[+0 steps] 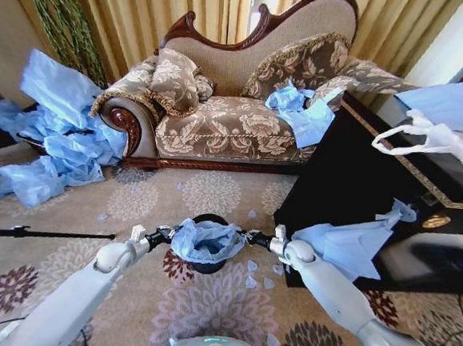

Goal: Place a garbage bag over the trash bin.

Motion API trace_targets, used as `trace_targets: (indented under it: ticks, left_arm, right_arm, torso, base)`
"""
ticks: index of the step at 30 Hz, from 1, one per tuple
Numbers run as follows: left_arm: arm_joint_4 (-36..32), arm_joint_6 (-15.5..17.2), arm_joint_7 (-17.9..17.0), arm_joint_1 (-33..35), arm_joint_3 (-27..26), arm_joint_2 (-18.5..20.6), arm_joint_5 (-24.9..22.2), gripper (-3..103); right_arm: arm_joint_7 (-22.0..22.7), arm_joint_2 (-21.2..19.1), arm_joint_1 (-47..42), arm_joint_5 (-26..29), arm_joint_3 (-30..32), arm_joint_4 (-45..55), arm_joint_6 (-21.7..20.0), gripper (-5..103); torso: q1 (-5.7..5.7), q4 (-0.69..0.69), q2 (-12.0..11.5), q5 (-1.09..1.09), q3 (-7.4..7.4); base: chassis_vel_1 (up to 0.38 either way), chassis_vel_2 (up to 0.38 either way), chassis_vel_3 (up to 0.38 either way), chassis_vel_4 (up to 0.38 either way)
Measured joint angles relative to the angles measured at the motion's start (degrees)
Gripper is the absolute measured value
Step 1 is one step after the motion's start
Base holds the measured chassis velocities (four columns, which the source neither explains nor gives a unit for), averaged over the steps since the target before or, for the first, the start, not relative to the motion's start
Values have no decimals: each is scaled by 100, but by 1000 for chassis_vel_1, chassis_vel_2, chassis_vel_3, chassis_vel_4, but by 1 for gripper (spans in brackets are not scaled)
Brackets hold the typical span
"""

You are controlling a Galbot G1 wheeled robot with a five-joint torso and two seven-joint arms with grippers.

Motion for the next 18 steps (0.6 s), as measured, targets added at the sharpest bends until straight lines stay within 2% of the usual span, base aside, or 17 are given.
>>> trace_targets:
  ticks: [2,3,4,7,18]
  left_arm:
    - [-39,1,-178,-17,-8,-32,-5,0]
    - [-80,11,-417,-61,-9,-58,-45,0]
    - [-80,11,-417,-61,-9,-58,-45,0]
    - [-82,81,-1084,-259,51,-134,-171,0]
    - [192,206,-1802,-583,181,-491,-322,0]
  right_arm:
    - [182,36,-18,16,17,23,41,0]
    - [349,101,-19,21,24,23,74,0]
    - [349,101,-19,21,24,23,74,0]
    - [546,260,37,-6,24,-82,94,0]
    - [763,639,249,-221,25,-619,90,0]
  torso:
    - [0,0,0,-1,0]
    - [0,0,0,-1,0]
    - [0,0,0,-1,0]
    - [0,1,0,0,0]
    - [0,-1,0,0,0]
  base:
    - [0,0,0,0]
    - [0,0,0,0]
    - [0,0,0,0]
    - [0,0,0,0]
    - [0,0,0,0]
